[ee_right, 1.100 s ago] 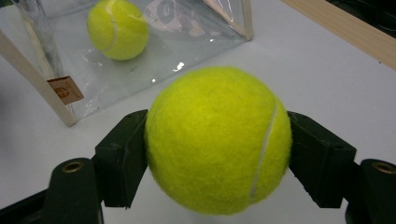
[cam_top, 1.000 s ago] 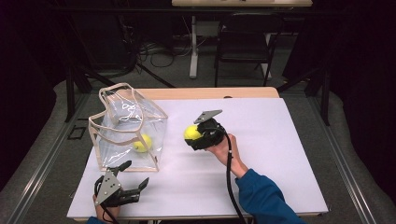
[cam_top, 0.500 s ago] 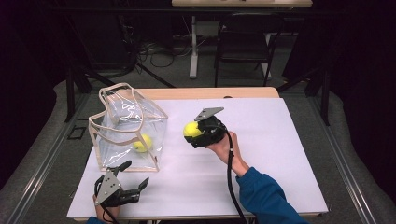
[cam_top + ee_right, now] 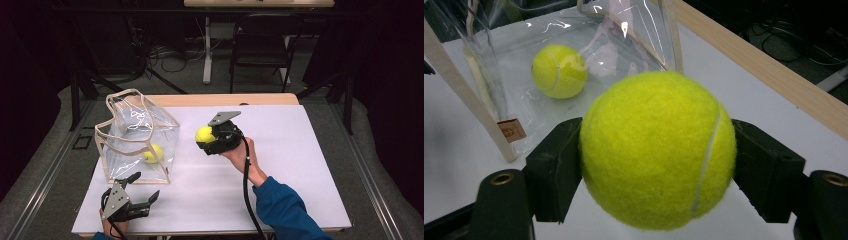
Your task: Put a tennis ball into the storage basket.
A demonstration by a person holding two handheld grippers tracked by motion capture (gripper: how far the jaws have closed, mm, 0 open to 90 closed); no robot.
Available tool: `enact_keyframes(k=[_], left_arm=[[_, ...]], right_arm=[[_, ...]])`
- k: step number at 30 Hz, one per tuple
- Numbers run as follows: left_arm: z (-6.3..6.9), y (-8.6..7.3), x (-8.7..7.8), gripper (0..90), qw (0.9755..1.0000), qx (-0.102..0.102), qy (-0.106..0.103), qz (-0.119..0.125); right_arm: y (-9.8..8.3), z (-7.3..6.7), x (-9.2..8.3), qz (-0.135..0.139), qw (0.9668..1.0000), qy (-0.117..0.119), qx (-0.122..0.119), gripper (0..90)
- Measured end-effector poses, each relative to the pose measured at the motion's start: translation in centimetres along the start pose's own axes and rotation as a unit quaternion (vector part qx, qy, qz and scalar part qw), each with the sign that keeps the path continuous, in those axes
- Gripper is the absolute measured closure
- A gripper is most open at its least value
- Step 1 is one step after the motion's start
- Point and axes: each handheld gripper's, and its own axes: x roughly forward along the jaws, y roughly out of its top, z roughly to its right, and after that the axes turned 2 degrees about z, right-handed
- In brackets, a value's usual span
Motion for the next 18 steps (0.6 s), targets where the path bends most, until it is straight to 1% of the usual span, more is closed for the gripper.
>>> enact_keyframes(k=[12,18], left_arm=[[0.0,0.0,0.0,15.8,1.0000,0.000,0.000,0.000],[0.0,0.0,0.0,15.8,1.0000,0.000,0.001,-0.001]], right_arm=[[0.7,0.1,-0.7,0.013,0.9999,-0.006,-0.005,26.1],[1.3,0.0,-1.0,0.022,0.9997,-0.005,-0.008,26.1]])
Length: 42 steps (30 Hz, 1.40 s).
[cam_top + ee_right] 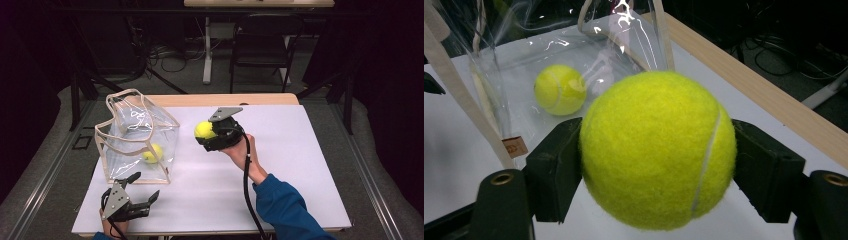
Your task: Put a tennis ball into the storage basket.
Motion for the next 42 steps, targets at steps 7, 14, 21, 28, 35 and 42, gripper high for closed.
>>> enact_keyframes(k=[7,14,21,28,35,42], left_arm=[[0.0,0.0,0.0,15.8,1.0000,0.000,-0.001,0.001],[0.0,0.0,0.0,15.8,1.0000,0.001,0.000,0.000],[0.0,0.0,0.0,15.8,1.0000,-0.001,0.000,0.001],[0.0,0.0,0.0,15.8,1.0000,-0.001,0.000,0.001],[0.0,0.0,0.0,15.8,1.0000,-0.002,0.001,0.002],[0.0,0.0,0.0,15.8,1.0000,-0.002,0.001,0.003]], right_arm=[[0.7,-0.1,-0.3,0.010,0.9999,-0.002,-0.004,26.1],[1.1,-0.2,-0.5,0.016,0.9998,-0.001,-0.008,26.1],[1.5,-0.2,-0.6,0.021,0.9997,-0.002,-0.009,26.1],[2.1,-0.2,-0.8,0.026,0.9996,-0.001,-0.013,26.1],[2.7,-0.2,-1.1,0.033,0.9994,-0.002,-0.014,26.1],[3.0,-0.1,-1.2,0.038,0.9992,-0.003,-0.015,26.1]])
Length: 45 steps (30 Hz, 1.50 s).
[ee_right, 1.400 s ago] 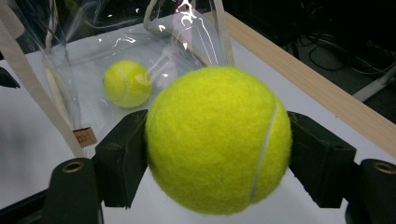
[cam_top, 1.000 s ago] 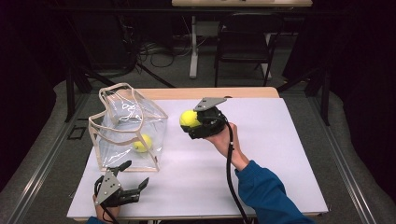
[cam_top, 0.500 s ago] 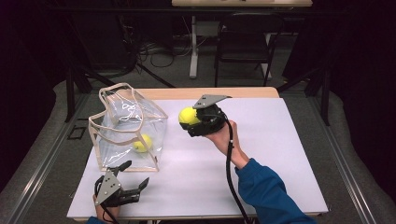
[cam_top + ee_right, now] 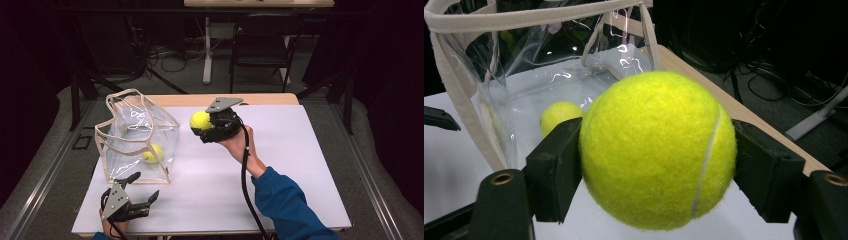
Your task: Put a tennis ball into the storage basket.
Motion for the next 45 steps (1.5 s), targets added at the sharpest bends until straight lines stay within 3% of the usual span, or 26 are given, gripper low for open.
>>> enact_keyframes(k=[24,45], left_arm=[[0.0,0.0,0.0,15.8,1.0000,0.001,-0.001,-0.001],[0.0,0.0,0.0,15.8,1.0000,0.002,-0.002,0.000]], right_arm=[[1.5,0.2,-0.3,0.019,0.9998,-0.002,-0.007,26.1],[2.8,0.0,0.5,0.017,0.9997,0.008,-0.013,26.1]])
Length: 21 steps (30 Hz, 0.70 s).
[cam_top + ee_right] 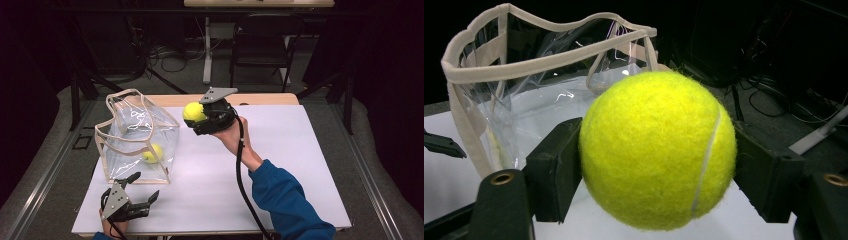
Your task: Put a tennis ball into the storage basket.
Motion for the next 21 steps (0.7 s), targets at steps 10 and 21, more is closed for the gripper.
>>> enact_keyframes(k=[10,21], left_arm=[[0.0,0.0,0.0,15.8,1.0000,-0.001,0.000,0.000],[0.0,0.0,0.0,15.8,1.0000,-0.001,0.000,0.000]], right_arm=[[0.9,-0.3,0.4,0.002,1.0000,0.003,-0.008,26.1],[2.0,-0.7,1.0,0.009,0.9999,0.010,-0.010,26.1]])
